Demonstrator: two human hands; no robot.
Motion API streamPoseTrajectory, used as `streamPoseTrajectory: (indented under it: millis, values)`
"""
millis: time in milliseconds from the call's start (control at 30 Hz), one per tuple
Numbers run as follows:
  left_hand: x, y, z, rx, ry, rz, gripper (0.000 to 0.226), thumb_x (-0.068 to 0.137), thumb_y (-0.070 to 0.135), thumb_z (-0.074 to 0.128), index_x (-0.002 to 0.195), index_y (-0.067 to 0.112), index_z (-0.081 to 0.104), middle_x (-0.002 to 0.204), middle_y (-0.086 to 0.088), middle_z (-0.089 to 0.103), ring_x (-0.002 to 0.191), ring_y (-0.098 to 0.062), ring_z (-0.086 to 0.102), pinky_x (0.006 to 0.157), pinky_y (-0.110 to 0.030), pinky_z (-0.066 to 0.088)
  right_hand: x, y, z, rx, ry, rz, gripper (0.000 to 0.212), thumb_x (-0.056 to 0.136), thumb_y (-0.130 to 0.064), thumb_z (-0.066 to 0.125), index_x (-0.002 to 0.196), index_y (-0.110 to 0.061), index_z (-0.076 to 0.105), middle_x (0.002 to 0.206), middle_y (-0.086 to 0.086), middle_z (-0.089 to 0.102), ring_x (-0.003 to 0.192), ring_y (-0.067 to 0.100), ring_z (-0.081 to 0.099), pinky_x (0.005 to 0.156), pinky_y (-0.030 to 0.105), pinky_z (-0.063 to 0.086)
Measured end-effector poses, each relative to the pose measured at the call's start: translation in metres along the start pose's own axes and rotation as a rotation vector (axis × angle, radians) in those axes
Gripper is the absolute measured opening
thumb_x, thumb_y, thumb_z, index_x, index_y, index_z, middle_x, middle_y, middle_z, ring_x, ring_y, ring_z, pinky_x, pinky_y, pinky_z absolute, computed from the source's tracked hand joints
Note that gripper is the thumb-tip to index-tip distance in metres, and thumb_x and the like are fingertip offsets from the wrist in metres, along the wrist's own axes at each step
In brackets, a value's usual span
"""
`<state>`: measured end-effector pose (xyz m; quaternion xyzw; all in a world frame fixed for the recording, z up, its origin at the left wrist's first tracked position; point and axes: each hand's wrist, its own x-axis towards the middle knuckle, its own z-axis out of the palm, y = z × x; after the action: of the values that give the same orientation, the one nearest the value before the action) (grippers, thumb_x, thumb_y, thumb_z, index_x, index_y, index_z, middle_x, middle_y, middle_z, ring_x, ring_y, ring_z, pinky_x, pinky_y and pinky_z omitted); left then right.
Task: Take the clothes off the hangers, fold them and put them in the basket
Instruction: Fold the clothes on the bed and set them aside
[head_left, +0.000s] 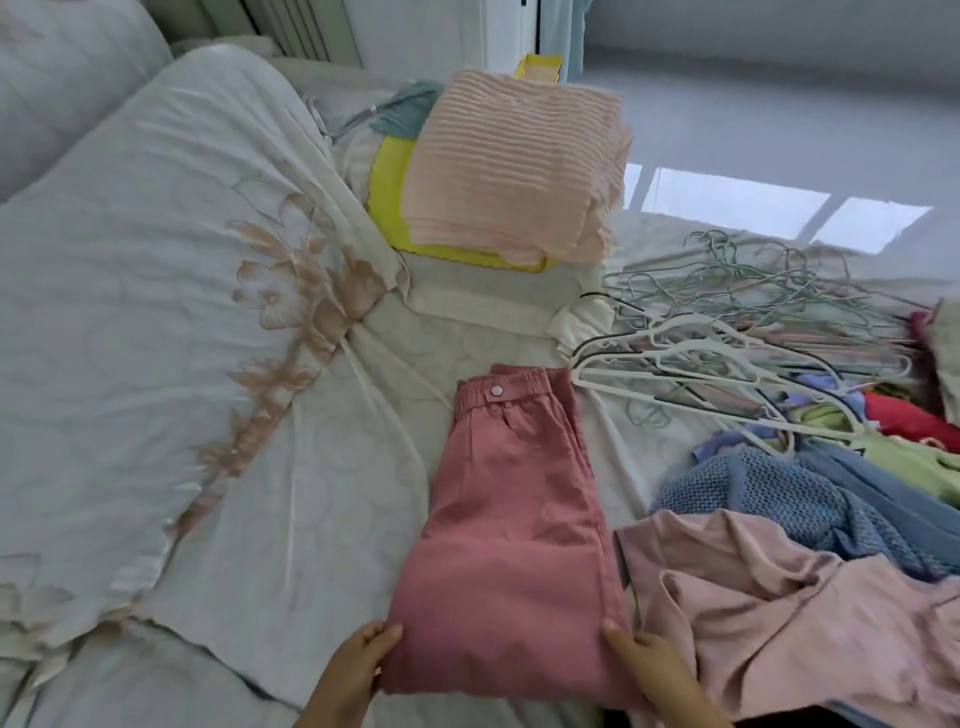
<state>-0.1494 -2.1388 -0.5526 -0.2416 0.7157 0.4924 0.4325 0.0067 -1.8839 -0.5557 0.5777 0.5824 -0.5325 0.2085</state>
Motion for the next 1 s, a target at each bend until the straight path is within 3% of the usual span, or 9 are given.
streamPoseTrajectory:
  millis: [167, 400, 500, 600, 700, 767, 867, 933, 1000]
  values:
    - [-0.012, 0.014, 0.01, 0.016, -0.012, -0.139, 0.029, 0.089, 0.035, 0.06, 0.097, 0.007, 0.061, 0.097, -0.008, 0.066, 0.095, -0.028, 0.059, 0.075, -0.036, 0.044, 0.001, -0.011, -0.006, 0.137, -0.045, 0.036, 0.021, 0.086, -0.004, 0.064, 0.101, 0.011, 0.066, 0.079, 0.013, 0.064, 0.077, 0.026, 0.056, 0.063, 0.027, 0.042]
    - [-0.009, 0.043, 0.004, -0.089, -0.032, -0.27, 0.022, 0.085, 0.013, 0.066, 0.099, -0.004, 0.064, 0.086, -0.017, 0.069, 0.076, -0.029, 0.06, 0.062, -0.031, 0.049, -0.014, -0.034, -0.018, 0.401, -0.111, 0.014, 0.008, 0.088, 0.006, 0.054, 0.081, 0.004, 0.056, 0.078, 0.016, 0.06, 0.078, 0.029, 0.053, 0.067, 0.035, 0.044]
    - [-0.002, 0.084, 0.004, -0.237, -0.058, -0.229, 0.009, 0.086, 0.007, 0.061, 0.086, -0.001, 0.065, 0.065, -0.013, 0.069, 0.06, -0.025, 0.062, 0.045, -0.025, 0.052, -0.016, -0.071, -0.034, 0.529, -0.115, 0.041, 0.008, 0.089, 0.002, 0.054, 0.081, 0.002, 0.055, 0.071, 0.016, 0.059, 0.061, 0.028, 0.055, 0.04, 0.026, 0.047]
    - [0.012, 0.143, 0.014, -0.489, -0.101, -0.136, 0.018, 0.093, 0.006, 0.051, 0.076, 0.002, 0.058, 0.053, -0.011, 0.064, 0.041, -0.016, 0.059, 0.039, -0.02, 0.049, 0.001, -0.126, -0.049, 0.745, -0.156, 0.083, 0.01, 0.093, -0.006, 0.048, 0.09, 0.002, 0.054, 0.056, 0.016, 0.063, 0.043, 0.02, 0.061, 0.035, 0.023, 0.049]
    - [0.025, 0.193, 0.037, -0.6, -0.127, 0.084, 0.02, 0.096, 0.017, 0.048, 0.086, 0.001, 0.054, 0.072, -0.014, 0.064, 0.064, -0.021, 0.063, 0.048, -0.024, 0.055, 0.026, -0.186, -0.059, 0.828, -0.209, 0.017, 0.022, 0.094, -0.017, 0.048, 0.079, -0.002, 0.053, 0.056, 0.013, 0.062, 0.042, 0.016, 0.062, 0.036, 0.02, 0.048]
    - [0.039, 0.204, 0.057, -0.607, -0.156, 0.259, 0.02, 0.098, 0.023, 0.044, 0.1, 0.004, 0.048, 0.097, -0.017, 0.063, 0.083, -0.023, 0.062, 0.063, -0.028, 0.057, 0.041, -0.217, -0.059, 0.905, -0.235, -0.068, 0.025, 0.097, -0.026, 0.046, 0.092, -0.002, 0.053, 0.081, 0.016, 0.062, 0.065, 0.02, 0.068, 0.055, 0.027, 0.056]
    - [0.056, 0.187, 0.091, -0.131, -0.141, 0.506, 0.029, 0.098, 0.022, 0.043, 0.126, 0.014, 0.047, 0.132, -0.005, 0.051, 0.11, -0.017, 0.055, 0.088, -0.025, 0.045, 0.063, -0.229, -0.033, 0.659, -0.162, -0.28, 0.02, 0.1, -0.019, 0.04, 0.111, -0.005, 0.05, 0.122, 0.024, 0.049, 0.098, 0.027, 0.055, 0.086, 0.033, 0.045]
    - [0.084, 0.158, 0.112, 0.559, -0.125, 0.676, 0.05, 0.099, 0.039, 0.036, 0.145, 0.021, 0.029, 0.149, 0.01, 0.027, 0.139, -0.011, 0.027, 0.108, -0.022, 0.023, 0.082, -0.21, -0.004, 0.097, 0.054, -0.553, 0.032, 0.098, -0.019, 0.041, 0.124, -0.004, 0.051, 0.139, 0.022, 0.044, 0.115, 0.031, 0.05, 0.097, 0.032, 0.035]
    - [0.113, 0.132, 0.125, 1.2, -0.047, 0.754, 0.08, 0.081, 0.074, 0.001, 0.149, 0.033, 0.01, 0.155, 0.016, -0.005, 0.144, -0.007, -0.007, 0.115, -0.039, -0.001, 0.107, -0.182, 0.023, -0.459, 0.171, -0.765, 0.061, 0.091, -0.048, 0.03, 0.142, -0.015, 0.038, 0.154, 0.008, 0.025, 0.142, 0.027, 0.023, 0.113, 0.034, 0.015]
